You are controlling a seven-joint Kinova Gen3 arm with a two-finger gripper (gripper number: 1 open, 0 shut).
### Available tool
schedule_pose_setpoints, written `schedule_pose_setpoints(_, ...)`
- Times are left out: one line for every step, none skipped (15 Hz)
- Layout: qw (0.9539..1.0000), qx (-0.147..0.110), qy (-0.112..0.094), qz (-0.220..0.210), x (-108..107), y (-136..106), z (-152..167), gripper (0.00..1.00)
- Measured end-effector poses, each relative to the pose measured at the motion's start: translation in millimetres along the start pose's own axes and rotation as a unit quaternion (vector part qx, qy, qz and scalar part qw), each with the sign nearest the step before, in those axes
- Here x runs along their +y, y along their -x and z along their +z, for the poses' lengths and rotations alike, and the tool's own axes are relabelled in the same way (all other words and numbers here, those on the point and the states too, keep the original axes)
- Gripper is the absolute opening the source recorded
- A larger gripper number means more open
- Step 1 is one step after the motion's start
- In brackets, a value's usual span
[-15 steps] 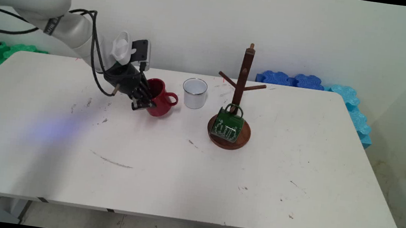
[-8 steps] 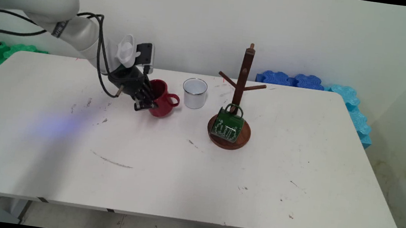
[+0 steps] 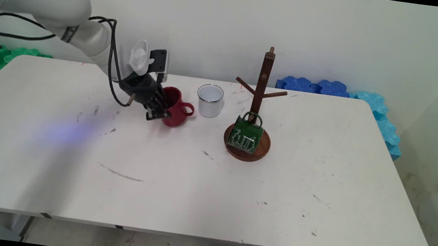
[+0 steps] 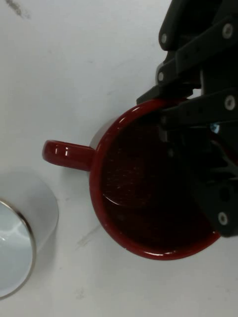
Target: Place the picked object on the table
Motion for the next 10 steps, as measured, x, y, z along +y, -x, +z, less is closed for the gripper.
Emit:
schedule_pose_setpoints(1.0, 0.0, 0.0, 0.001, -0.2, 0.0, 0.7, 0.0)
schedule_pose_setpoints(1.0, -0.001, 0.0, 0.002, -0.3, 0.4, 1.6, 0.0)
schedule_pose_setpoints(1.0, -0.001, 0.001, 0.002, -0.4, 0.6, 2.2, 1.0)
schedule_pose_setpoints(1.0, -0.001, 0.001, 0.003, -0.5, 0.7, 2.9, 1.0)
schedule_pose_setpoints(1.0, -0.002, 0.001, 0.004, -0.4, 1.2, 3.4, 1.0)
schedule_pose_setpoints(1.0, -0.002, 0.001, 0.004, -0.2, 1.4, 4.0, 1.0)
schedule_pose_setpoints(1.0, -0.002, 0.002, 0.005, -0.2, 1.5, 4.6, 1.0)
schedule_pose_setpoints(1.0, -0.002, 0.002, 0.006, -0.1, 1.6, 4.9, 1.0)
schedule_pose_setpoints(1.0, -0.002, 0.002, 0.007, 0.1, 1.8, 5.2, 1.0)
schedule_pose_setpoints(1.0, -0.002, 0.002, 0.008, 0.5, 1.7, 5.5, 1.0)
